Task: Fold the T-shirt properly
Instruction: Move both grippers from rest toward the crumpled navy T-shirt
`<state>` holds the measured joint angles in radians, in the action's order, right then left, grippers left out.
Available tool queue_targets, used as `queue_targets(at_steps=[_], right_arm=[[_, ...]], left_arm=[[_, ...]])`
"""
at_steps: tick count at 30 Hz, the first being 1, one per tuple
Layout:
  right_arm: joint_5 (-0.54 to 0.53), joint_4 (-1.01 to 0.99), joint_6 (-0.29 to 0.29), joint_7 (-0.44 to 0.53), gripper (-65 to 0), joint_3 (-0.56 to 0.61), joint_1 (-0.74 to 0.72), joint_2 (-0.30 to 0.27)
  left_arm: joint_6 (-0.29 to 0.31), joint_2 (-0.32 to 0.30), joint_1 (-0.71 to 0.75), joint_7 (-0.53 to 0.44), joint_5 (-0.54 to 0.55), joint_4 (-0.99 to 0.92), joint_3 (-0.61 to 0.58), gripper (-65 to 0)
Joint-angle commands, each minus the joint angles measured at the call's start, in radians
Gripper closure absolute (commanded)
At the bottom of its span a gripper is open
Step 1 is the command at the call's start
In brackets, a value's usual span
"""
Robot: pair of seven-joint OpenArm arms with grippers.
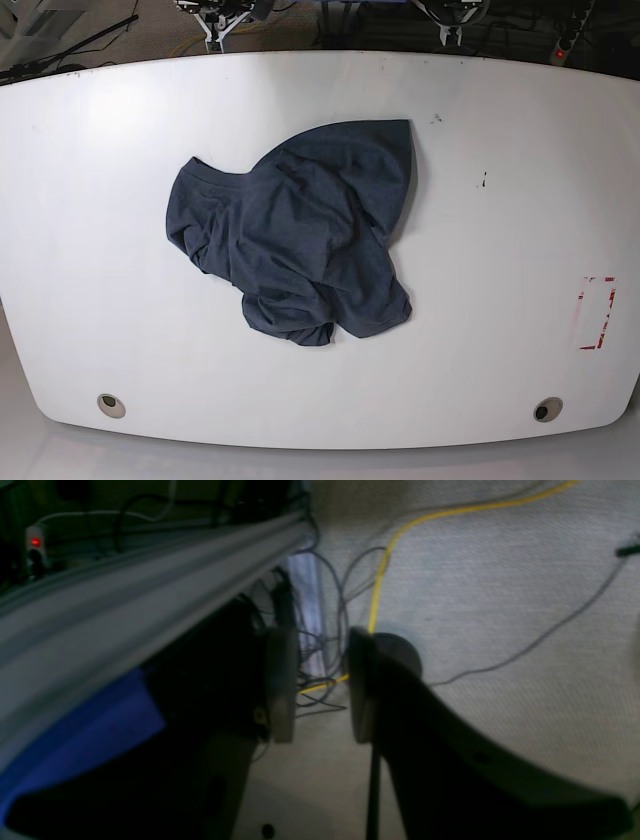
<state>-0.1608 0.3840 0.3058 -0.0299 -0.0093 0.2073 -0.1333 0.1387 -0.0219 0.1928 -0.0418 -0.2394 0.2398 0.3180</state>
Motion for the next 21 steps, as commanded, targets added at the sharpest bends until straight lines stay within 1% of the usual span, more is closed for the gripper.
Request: queue_targets(at_steps=[1, 4, 7, 10, 12, 14, 18, 21], right_arm=[[0.0, 0.056, 0.008, 0.006, -15.9, -0.001, 0.031, -0.002], [0.0, 0.18, 0.006, -0.005, -15.9, -0.002, 0.097, -0.006], [-0.003, 0.289, 0.006, -0.051, -15.9, -0.005, 0.157, -0.009], [-0.007, 0.381, 0.006, -0.078, -15.9, -0.007, 0.211, -0.01], [-0.006, 0.435, 0.006, -0.084, -15.9, -0.007, 0.243, -0.012], [-0.009, 0.494, 0.006, -0.097, -15.9, -0.007, 0.281, -0.025], [-0.009, 0.588, 0.006, -0.104, -15.9, -0.008, 0.353, -0.029], [-0.009, 0.648, 0.006, -0.104, -15.9, -0.008, 0.401, -0.03]], left_arm=[[0.003, -0.002, 0.006, 0.0, 0.002, 0.007, 0.002, -36.1], [0.003, -0.002, 0.041, 0.0, 0.002, 0.074, 0.002, -36.1], [0.005, 0.001, 0.107, 0.007, 0.002, 0.191, 0.002, -36.1], [0.005, 0.026, 0.159, 0.01, 0.002, 0.283, 0.002, -36.1], [0.005, 0.027, 0.198, 0.024, 0.002, 0.343, 0.002, -36.1], [0.006, 0.027, 0.247, 0.039, 0.002, 0.425, 0.002, -36.1], [0.006, 0.029, 0.343, 0.041, 0.002, 0.588, -0.003, -36.1], [0.012, 0.04, 0.402, 0.041, 0.002, 0.672, -0.003, -36.1]])
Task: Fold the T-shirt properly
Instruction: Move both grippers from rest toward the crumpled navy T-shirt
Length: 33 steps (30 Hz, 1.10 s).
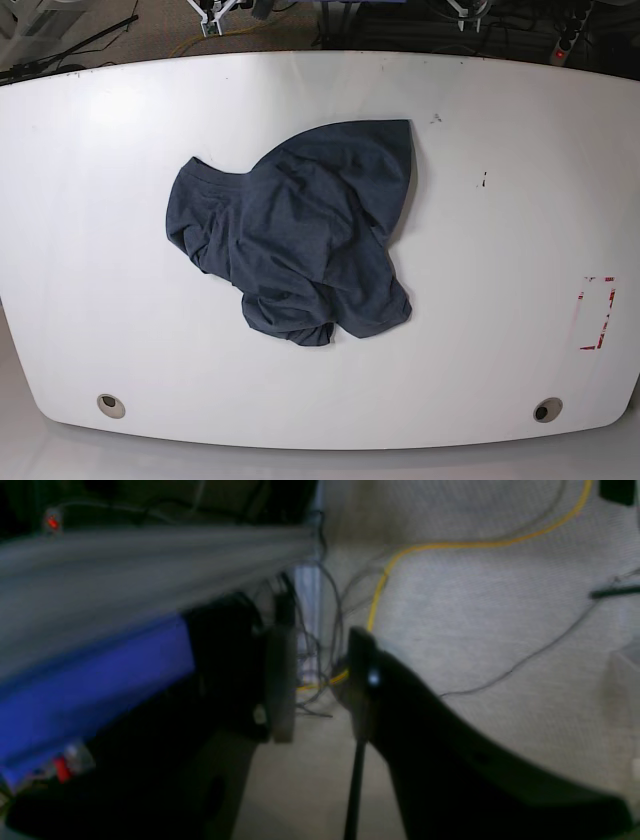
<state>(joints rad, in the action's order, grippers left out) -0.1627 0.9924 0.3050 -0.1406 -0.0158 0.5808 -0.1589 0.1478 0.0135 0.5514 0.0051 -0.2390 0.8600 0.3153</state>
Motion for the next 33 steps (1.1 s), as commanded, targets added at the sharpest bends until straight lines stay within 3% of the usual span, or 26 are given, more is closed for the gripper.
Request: queue_targets(at_steps=[1, 6, 14, 19, 33], right_arm=[[-0.007, 0.061, 0.007, 0.006, -15.9, -0.002, 0.044, -0.006], [-0.007, 0.179, 0.007, 0.006, -15.9, -0.002, 0.126, -0.024], [-0.007, 0.377, 0.015, 0.005, -15.9, -0.088, 0.268, -0.023], [-0.008, 0.518, 0.015, 0.005, -15.9, -0.1, 0.362, -0.026], [-0.01, 0.886, 0.015, 0.006, -15.9, -0.161, 0.581, -0.02]], left_arm=[[0.019, 0.004, 0.065, -0.006, 0.002, 0.087, 0.0, -36.1], [0.112, 0.007, 0.16, -0.006, 0.002, 0.241, 0.003, -36.1], [0.118, 0.012, 0.312, -0.007, 0.014, 0.494, 0.002, -36.0], [0.121, 0.013, 0.419, -0.007, 0.115, 0.678, 0.003, -36.0], [0.121, 0.013, 0.66, -0.007, 0.263, 1.103, 0.022, -36.0]])
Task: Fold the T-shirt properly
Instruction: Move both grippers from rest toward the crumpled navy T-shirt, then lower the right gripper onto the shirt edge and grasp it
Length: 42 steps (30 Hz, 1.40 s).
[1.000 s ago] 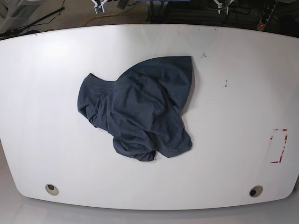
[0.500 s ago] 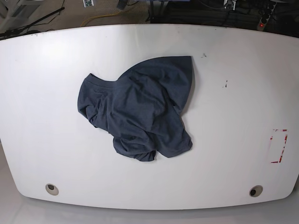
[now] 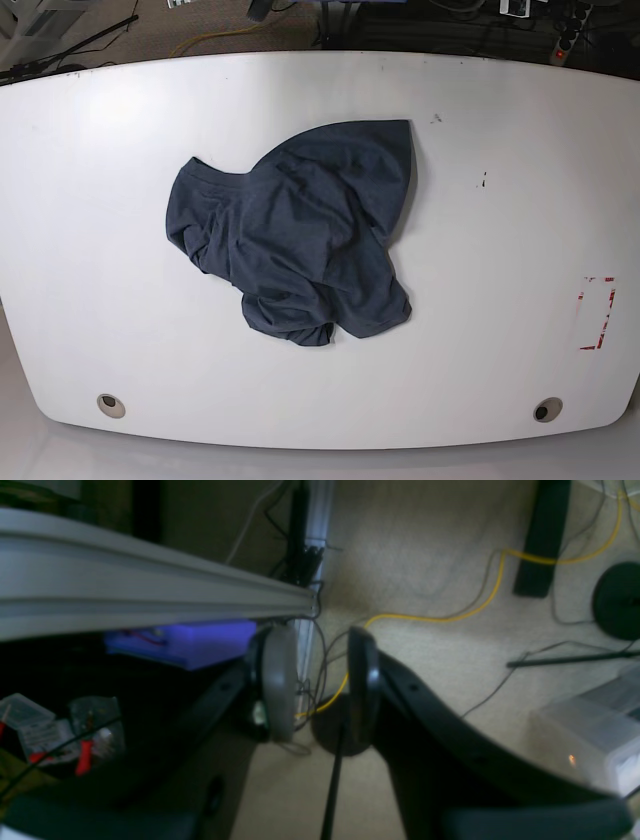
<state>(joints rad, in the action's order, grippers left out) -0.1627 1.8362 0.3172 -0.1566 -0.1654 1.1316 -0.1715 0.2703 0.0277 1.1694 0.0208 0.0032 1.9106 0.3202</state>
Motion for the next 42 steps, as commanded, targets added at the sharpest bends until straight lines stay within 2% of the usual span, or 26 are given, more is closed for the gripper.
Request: queue_targets(at_steps=[1, 5, 11, 17, 25, 27, 29, 32, 37, 42], right_arm=[[-0.01, 0.059, 0.003, 0.024, -15.9, -0.021, 0.038, -0.006], [-0.015, 0.127, 0.003, 0.024, -15.9, -0.036, 0.048, 0.005], [-0.125, 0.136, 0.004, 0.024, -15.9, -0.101, -0.006, 0.01], [-0.208, 0.136, 0.004, 0.022, -16.5, -0.122, -0.101, -0.013], [-0.232, 0.138, 0.004, 0.019, -17.0, -0.107, -0.213, -0.013], [-0.226, 0.138, 0.004, 0.019, -20.6, -0.085, -0.238, -0.013], [-0.226, 0.138, 0.004, 0.019, -30.6, -0.061, -0.258, -0.024], [-0.226, 0.136, 0.004, 0.019, -41.5, -0.029, -0.285, -0.041], [-0.226, 0.132, 0.004, 0.007, -43.4, -0.013, -0.35, -0.043], [-0.225, 0.13, 0.003, -0.136, -43.1, -0.023, -0.456, -0.04]], left_arm=[[-0.001, 0.001, 0.05, -0.023, 0.028, 0.071, 0.026, -36.0], [-0.001, 0.001, 0.051, -0.026, 0.06, 0.099, 0.06, -36.0], [0.001, -0.001, -0.032, -0.026, 0.093, 0.096, 0.124, -36.9], [0.001, -0.036, -0.139, -0.023, 0.085, 0.094, 0.127, -47.4], [0.001, -0.045, -0.285, -0.022, 0.08, 0.092, 0.122, -48.6], [0.001, -0.079, -0.317, -0.022, 0.08, 0.092, 0.115, -48.6], [0.001, -0.116, -0.343, -0.022, 0.08, 0.082, 0.079, -48.6], [0.001, -0.156, -0.368, -0.022, 0.08, 0.074, 0.043, -48.6], [0.001, -0.194, -0.4, -0.022, 0.079, 0.048, -0.014, -48.6], [0.001, -0.222, -0.406, -0.02, 0.079, 0.042, -0.069, -48.6]])
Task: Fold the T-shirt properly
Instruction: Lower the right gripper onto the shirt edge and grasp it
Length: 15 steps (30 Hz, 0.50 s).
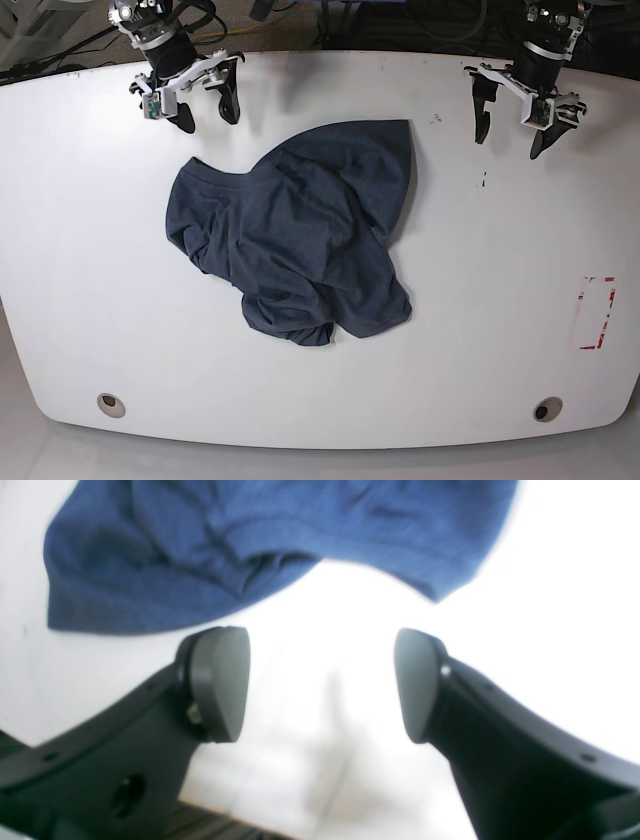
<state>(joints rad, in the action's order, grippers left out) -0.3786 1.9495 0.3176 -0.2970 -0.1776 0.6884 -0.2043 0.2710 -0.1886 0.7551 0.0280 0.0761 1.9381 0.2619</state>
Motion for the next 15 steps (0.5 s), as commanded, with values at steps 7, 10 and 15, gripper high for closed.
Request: queue_targets(at_steps=[7, 10, 15], right_arm=[[-0.01, -0.028, 0.002, -0.124, -43.1, -0.076, -0.158, -0.004], [-0.012, -0.055, 0.002, -0.184, -43.1, -0.096, -0.22, -0.004], [-0.018, -0.121, 0.004, -0.268, -43.4, -0.121, -0.322, -0.008]], left_arm=[[0.0, -0.01, 0.007, -0.027, -0.009, 0.014, -0.057, -48.5], [0.0, -0.007, 0.007, -0.027, -0.06, 0.016, -0.077, -48.5], [0.0, -0.005, 0.007, -0.027, -0.101, 0.016, -0.091, -48.5]])
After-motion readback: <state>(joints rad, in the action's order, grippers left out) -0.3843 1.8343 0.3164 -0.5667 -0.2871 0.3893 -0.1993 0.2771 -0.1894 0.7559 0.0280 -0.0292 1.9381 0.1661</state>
